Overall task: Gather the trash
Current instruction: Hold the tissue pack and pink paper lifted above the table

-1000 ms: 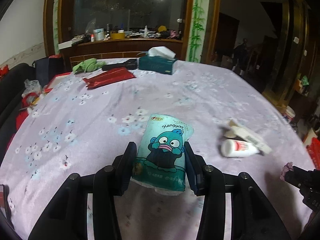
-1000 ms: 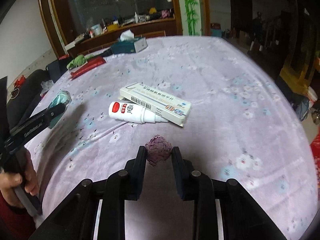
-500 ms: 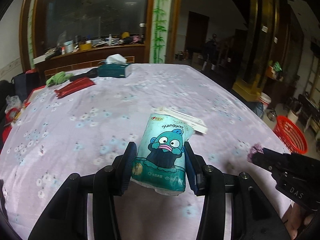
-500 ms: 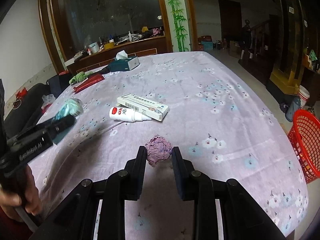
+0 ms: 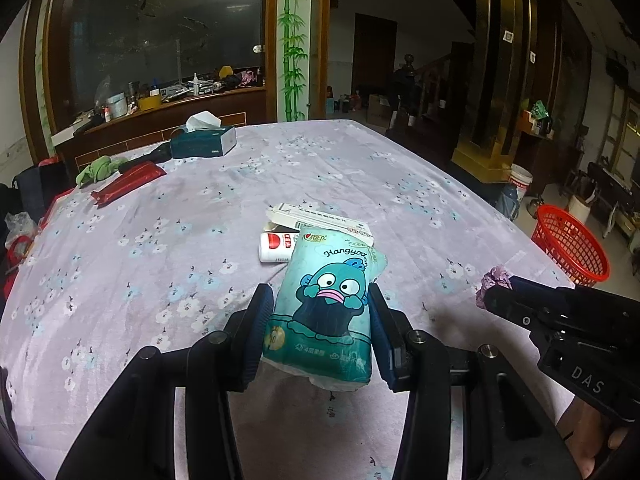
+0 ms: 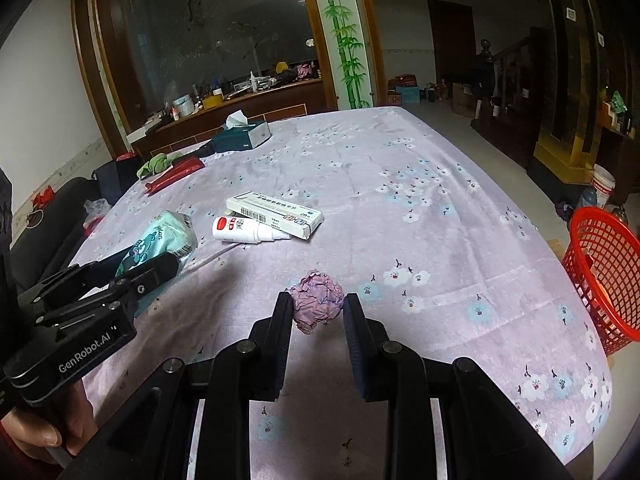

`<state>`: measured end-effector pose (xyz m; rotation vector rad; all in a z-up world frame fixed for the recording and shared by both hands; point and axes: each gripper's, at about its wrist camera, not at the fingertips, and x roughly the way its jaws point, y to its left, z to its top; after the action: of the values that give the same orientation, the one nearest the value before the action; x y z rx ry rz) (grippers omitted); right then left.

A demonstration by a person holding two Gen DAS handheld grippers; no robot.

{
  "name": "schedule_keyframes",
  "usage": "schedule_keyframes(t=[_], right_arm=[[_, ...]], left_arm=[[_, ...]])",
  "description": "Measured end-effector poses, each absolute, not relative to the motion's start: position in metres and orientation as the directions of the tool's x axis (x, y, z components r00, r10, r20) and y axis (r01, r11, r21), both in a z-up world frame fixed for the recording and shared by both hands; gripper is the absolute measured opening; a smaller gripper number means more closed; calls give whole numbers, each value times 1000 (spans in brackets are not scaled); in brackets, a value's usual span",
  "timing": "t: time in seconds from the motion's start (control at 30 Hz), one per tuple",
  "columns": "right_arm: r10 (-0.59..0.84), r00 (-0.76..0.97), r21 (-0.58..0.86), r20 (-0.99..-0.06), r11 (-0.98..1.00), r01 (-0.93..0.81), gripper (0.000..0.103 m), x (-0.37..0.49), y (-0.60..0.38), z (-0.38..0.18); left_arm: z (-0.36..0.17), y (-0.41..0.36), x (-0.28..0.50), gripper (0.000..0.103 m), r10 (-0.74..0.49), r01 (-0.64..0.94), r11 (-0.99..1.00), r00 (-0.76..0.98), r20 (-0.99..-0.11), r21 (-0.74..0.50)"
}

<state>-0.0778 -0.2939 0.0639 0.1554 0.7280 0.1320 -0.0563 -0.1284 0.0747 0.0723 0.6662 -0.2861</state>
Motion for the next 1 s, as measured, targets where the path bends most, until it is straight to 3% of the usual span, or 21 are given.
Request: schedule_keyframes(t=[1.0], right_arm=[[174, 756, 253, -631, 967, -12, 28, -90, -334, 62]], left_arm=[[73, -173, -61, 45, -262, 357, 934, 726, -635, 24]])
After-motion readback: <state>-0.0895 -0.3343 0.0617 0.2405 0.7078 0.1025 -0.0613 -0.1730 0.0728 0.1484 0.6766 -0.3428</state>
